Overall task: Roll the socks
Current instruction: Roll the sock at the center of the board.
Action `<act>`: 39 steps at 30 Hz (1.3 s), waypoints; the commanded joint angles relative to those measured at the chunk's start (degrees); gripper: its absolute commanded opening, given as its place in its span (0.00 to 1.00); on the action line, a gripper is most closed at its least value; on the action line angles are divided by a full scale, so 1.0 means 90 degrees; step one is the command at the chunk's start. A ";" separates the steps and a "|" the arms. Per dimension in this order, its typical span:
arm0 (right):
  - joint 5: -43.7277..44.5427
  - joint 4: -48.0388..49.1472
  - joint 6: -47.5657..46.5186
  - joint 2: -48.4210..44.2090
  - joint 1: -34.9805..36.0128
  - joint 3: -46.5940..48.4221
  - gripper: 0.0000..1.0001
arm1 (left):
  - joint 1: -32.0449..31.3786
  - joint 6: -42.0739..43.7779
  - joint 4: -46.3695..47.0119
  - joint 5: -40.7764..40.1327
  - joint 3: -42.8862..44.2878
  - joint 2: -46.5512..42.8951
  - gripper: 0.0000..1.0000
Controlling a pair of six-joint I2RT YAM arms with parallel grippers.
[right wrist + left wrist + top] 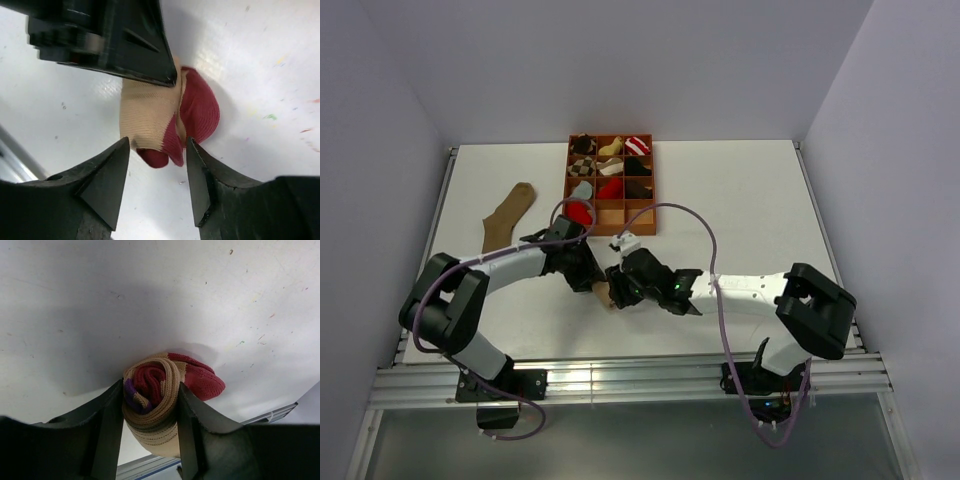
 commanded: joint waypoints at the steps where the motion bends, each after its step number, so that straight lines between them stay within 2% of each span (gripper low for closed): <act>1: 0.1910 -0.0708 -0.0670 -0.0216 0.0684 0.0510 0.58 | -0.0052 0.0498 -0.0907 -0.0643 0.0215 0.0400 0.47; 2: 0.2106 -0.0767 -0.0748 -0.0197 0.0832 0.0695 0.61 | -0.0072 0.0547 -0.0956 -0.0643 0.0274 0.0440 0.47; 9: 0.3249 -0.1110 -0.1227 0.0739 0.1683 0.1438 0.62 | -0.0160 0.0674 -0.1240 -0.0653 0.0723 0.0762 0.46; 18: 0.3943 -0.1227 -0.1199 0.2146 0.1830 0.1790 0.62 | -0.0209 0.0762 -0.1328 -0.0643 0.0909 0.0889 0.47; 21: 0.4022 -0.1256 -0.1150 0.2479 0.1830 0.1712 0.57 | -0.0219 0.0811 -0.1318 -0.0594 0.0909 0.0928 0.48; 23: 0.3935 -0.1139 -0.1149 0.2606 0.1830 0.1547 0.49 | -0.0219 0.0850 -0.1279 -0.0565 0.0909 0.0948 0.48; 25: 0.3710 -0.1013 -0.1072 0.2645 0.1791 0.1371 0.37 | -0.0219 0.0889 -0.1240 -0.0516 0.0929 0.0948 0.49; 26: 0.3535 -0.1012 -0.0984 0.2674 0.1772 0.1332 0.21 | -0.0219 0.0928 -0.1221 -0.0507 0.0929 0.0929 0.50; 28: 0.3291 -0.0895 -0.0877 0.2665 0.1704 0.1128 0.05 | -0.0219 0.0957 -0.1162 -0.0535 0.0958 0.0851 0.53; 29: 0.3116 -0.0847 -0.0789 0.2559 0.1606 0.1039 0.00 | -0.0219 0.0967 -0.1143 -0.0574 0.0968 0.0715 0.57; 34: 0.1281 -0.0465 -0.0545 0.1827 0.1138 0.0444 0.00 | -0.0199 0.0812 -0.0723 -0.0954 0.0773 -0.0017 0.69; 36: 0.0375 -0.0194 -0.0418 0.1534 0.0796 0.0229 0.00 | -0.0160 0.0598 -0.0432 -0.1198 0.0529 -0.0554 0.70; 39: -0.0380 0.0013 -0.0300 0.1328 0.0395 0.0082 0.00 | -0.0024 0.0411 -0.0089 -0.1376 0.0012 -0.1442 0.72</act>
